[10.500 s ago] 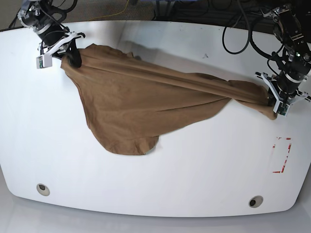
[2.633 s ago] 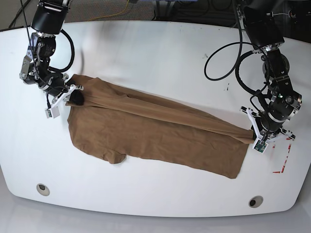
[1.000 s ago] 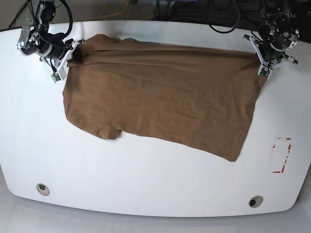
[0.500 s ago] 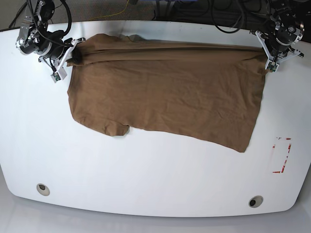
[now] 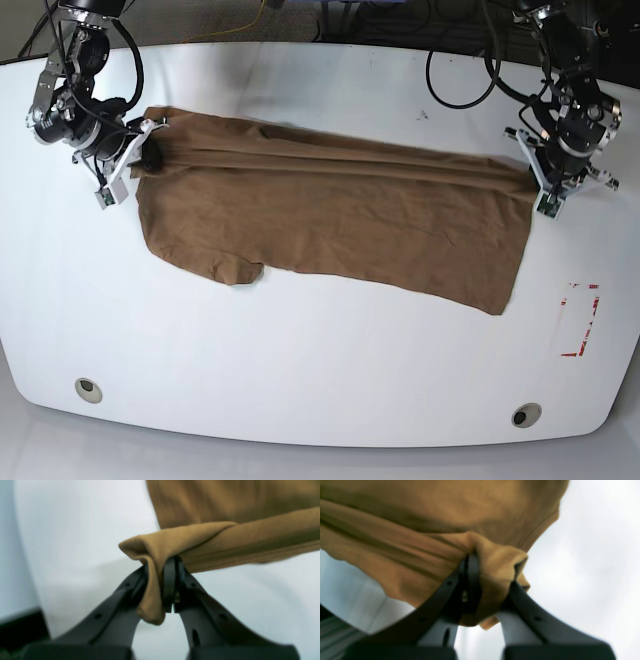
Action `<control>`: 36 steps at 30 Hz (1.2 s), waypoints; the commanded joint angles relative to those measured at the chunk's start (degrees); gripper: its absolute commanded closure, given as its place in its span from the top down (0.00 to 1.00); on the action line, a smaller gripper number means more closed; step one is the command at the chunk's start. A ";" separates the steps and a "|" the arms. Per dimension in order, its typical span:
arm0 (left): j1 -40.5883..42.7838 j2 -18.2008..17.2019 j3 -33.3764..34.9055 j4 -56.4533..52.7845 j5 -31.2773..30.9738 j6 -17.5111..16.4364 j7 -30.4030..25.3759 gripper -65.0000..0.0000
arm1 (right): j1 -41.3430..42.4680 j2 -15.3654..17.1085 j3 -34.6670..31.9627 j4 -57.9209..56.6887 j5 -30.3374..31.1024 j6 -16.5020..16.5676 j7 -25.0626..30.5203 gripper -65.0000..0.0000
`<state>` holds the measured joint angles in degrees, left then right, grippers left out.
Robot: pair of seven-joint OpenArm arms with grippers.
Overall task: Layout the t-shirt on the table in an organized manner, then fold the t-shirt properly
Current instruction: 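Fold the held shirt edge with both grippers over the shirt body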
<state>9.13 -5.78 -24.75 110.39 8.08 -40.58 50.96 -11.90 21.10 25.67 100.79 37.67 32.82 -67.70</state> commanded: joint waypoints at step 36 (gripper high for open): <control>-15.59 -4.64 11.17 -15.49 7.53 0.58 -0.89 0.04 | 4.91 -3.30 0.83 -5.01 -4.92 -0.07 0.76 0.03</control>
<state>-6.63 -8.82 -13.23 93.82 14.74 -40.56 50.00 -6.79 16.67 26.02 94.54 32.93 32.67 -67.64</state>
